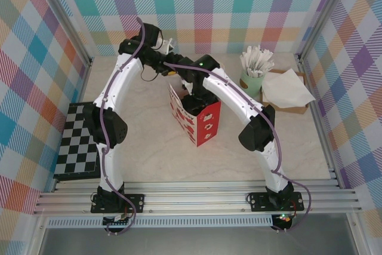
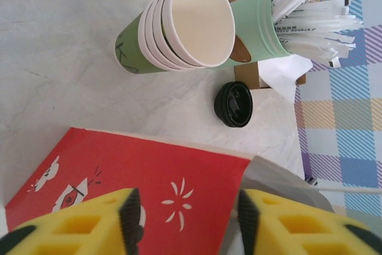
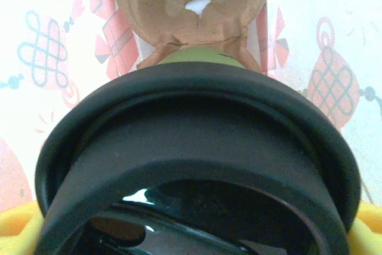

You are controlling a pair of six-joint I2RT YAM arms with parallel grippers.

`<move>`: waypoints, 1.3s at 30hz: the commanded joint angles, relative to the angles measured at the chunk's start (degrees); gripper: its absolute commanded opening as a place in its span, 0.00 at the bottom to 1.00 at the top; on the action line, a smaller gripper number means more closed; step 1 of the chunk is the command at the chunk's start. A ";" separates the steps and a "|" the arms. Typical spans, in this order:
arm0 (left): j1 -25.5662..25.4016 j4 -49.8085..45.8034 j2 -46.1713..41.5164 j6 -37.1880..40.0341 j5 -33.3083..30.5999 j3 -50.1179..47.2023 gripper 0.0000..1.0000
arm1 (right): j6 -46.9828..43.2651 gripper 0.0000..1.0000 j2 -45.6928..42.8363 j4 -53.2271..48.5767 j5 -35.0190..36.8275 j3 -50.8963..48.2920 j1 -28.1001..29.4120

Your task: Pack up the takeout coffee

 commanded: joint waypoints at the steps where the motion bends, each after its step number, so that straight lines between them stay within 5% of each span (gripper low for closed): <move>1: 0.78 -0.48 -3.67 15.32 -0.29 0.22 0.54 | -1.34 0.64 -0.37 -8.57 -1.08 1.78 -0.02; 9: 0.78 -2.17 -2.57 33.72 2.95 1.70 0.57 | -2.33 0.64 -1.98 -8.83 -0.87 -0.32 -0.20; 28: 0.52 -6.47 2.05 37.26 3.09 4.35 0.61 | -0.72 0.64 -1.20 -9.92 -0.79 0.11 -0.31; 33: 0.68 -5.10 2.09 36.20 2.70 3.90 0.55 | -0.25 0.64 -1.29 -9.73 -0.69 0.15 -0.25; 39: 0.78 -4.59 1.90 35.44 2.70 3.11 0.35 | 0.10 0.64 -1.50 -9.87 -0.41 -0.11 -0.29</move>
